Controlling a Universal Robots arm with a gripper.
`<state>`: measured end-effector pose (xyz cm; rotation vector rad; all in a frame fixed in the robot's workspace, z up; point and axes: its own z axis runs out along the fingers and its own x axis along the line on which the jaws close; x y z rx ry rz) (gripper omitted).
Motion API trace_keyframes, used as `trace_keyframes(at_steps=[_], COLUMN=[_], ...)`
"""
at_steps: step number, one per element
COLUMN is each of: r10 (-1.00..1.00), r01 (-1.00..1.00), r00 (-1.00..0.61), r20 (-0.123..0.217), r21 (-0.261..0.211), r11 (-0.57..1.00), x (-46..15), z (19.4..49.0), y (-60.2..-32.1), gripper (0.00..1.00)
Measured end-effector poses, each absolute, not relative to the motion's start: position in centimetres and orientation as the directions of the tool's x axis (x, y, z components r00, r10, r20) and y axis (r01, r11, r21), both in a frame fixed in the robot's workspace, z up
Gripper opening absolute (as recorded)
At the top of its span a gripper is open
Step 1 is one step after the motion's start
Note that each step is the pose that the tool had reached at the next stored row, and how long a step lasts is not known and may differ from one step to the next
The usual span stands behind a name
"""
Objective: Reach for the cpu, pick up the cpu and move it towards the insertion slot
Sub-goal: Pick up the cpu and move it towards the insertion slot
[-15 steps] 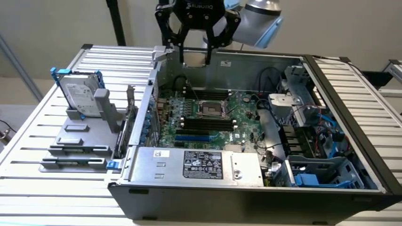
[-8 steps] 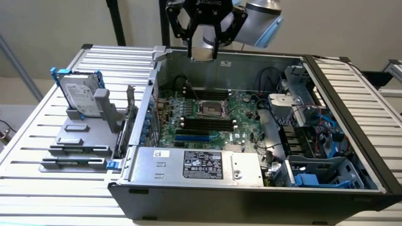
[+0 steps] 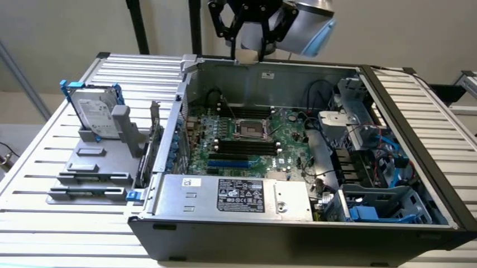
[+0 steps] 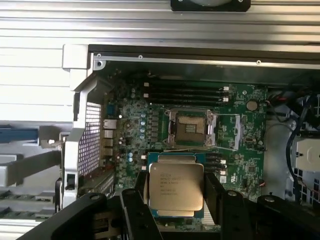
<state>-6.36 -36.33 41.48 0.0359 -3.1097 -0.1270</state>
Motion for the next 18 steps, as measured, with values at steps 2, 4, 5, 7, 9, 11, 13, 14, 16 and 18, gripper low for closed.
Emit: trace_keyframes(at_steps=[2, 4, 5, 7, 9, 11, 13, 14, 16, 18], r10=[-0.024, -0.024, -0.024, -0.024, -0.024, -0.022, -0.017, -0.014, -0.007, 0.001], r01=[-0.022, -0.022, -0.022, -0.022, -0.021, -0.019, -0.015, -0.012, -0.004, 0.003], r00=[-0.999, -0.999, -0.999, -0.999, -0.999, -0.999, -0.999, -1.000, -1.000, -1.000], r20=[0.028, 0.028, 0.028, 0.028, 0.028, 0.028, 0.028, 0.028, 0.028, 0.028], r21=[0.082, 0.082, 0.082, 0.082, 0.082, 0.082, 0.081, 0.082, 0.082, 0.082], r11=[0.996, 0.996, 0.996, 0.996, 0.996, 0.996, 0.997, 0.997, 0.997, 0.997], x=[-6.0, -5.7, -5.5, -5.1, -4.8, -4.5, -4.3, -4.2, -4.1, -4.0], z=[41.4, 41.4, 41.4, 41.3, 41.2, 41.1, 41.0, 41.0, 40.8, 40.6], y=[-35.6, -35.0, -34.6, -34.1, -33.6, -33.2, -33.1, -33.0, -32.9, -32.8], gripper=[0.55, 0.55, 0.55, 0.55, 0.55, 0.55, 0.55, 0.55, 0.55, 0.55])
